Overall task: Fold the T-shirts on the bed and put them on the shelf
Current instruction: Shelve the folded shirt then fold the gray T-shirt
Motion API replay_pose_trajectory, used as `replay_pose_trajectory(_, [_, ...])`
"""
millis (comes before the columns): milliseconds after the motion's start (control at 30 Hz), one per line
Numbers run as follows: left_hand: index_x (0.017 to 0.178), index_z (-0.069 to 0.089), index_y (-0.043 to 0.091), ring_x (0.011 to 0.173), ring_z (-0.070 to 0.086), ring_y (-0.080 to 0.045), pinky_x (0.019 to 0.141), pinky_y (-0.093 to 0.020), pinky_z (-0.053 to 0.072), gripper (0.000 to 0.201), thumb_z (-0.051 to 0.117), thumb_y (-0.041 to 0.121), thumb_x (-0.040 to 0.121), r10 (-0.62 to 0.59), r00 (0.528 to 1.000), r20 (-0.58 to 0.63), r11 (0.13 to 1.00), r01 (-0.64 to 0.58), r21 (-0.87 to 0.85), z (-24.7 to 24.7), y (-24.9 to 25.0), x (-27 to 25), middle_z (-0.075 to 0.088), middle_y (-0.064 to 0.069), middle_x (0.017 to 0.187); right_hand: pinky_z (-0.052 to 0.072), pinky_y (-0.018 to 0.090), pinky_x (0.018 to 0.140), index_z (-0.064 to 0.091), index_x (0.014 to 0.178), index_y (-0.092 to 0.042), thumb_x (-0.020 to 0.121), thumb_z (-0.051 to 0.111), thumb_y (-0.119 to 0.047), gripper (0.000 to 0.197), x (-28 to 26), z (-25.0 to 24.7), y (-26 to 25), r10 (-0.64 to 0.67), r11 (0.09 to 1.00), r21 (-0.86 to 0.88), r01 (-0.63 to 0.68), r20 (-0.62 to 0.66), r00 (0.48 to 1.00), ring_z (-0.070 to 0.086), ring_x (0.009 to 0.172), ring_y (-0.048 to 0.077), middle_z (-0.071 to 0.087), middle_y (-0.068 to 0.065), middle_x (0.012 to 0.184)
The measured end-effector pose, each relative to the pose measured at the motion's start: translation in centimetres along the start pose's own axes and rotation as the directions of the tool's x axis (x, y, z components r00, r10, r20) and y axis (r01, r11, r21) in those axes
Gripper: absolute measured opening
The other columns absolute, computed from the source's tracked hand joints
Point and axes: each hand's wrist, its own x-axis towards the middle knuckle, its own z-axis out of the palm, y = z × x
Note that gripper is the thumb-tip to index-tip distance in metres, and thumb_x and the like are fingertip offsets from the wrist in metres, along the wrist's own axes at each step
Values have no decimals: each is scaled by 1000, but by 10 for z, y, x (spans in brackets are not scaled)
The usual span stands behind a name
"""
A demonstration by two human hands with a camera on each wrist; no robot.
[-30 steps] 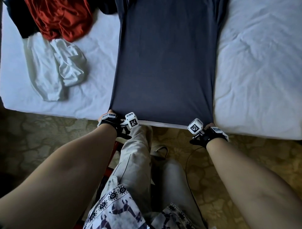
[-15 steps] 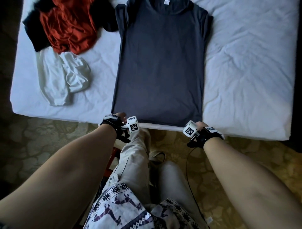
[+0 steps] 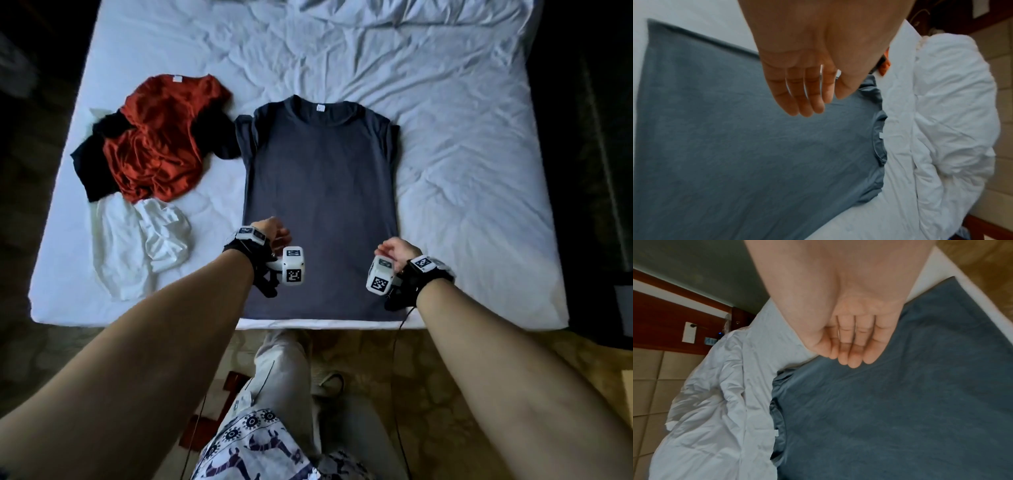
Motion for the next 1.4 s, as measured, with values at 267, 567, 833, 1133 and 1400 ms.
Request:
replay_pose_trajectory(267, [124, 52, 6, 60, 59, -19, 60, -31, 52, 30, 45, 18, 97, 130, 991, -26, 987, -127, 93, 23, 94, 41, 61, -5, 74, 45, 28, 63, 53, 76, -9, 95, 49, -9, 20, 28, 34, -85, -26, 996, 85, 29, -40, 999, 59, 69, 16, 59, 2, 75])
replay_pose_trajectory(567, [120, 53, 6, 57, 57, -19, 50, -27, 51, 26, 43, 19, 100, 173, 985, -20, 952, -162, 261, 85, 166, 100, 59, -5, 72, 49, 28, 60, 57, 79, -10, 94, 52, -14, 17, 95, 36, -149, -25, 993, 111, 32, -68, 997, 58, 66, 13, 60, 0, 75])
replay_pose_trajectory(833, [86, 53, 12, 55, 49, -20, 54, -26, 37, 22, 37, 18, 100, 210, 978, -10, 900, -190, 393, 153, 196, 162, 54, -9, 71, 48, 28, 60, 57, 80, -14, 95, 51, -13, 16, 173, 27, -200, -70, 997, 28, 71, -19, 997, 57, 67, 14, 58, 2, 77])
replay_pose_trajectory(1133, [69, 51, 12, 46, 43, -20, 49, -22, 34, 24, 43, 11, 92, 182, 983, -20, 867, -151, 474, 227, 215, 231, 50, -5, 53, 51, 32, 80, 47, 74, -26, 95, 47, -11, 26, 277, 7, -249, -117, 952, -270, 145, 115, 986, 50, 68, 7, 49, -8, 78])
replay_pose_trajectory(1400, [106, 64, 10, 76, 62, -26, 75, -38, 56, 32, 51, 31, 85, 209, 977, 38, 690, -175, 702, 274, 207, 281, 62, -11, 89, 45, 42, 65, 71, 83, -19, 54, 77, -59, 50, 340, 17, -266, 19, 932, -359, 54, 195, 981, 64, 72, 27, 71, 7, 85])
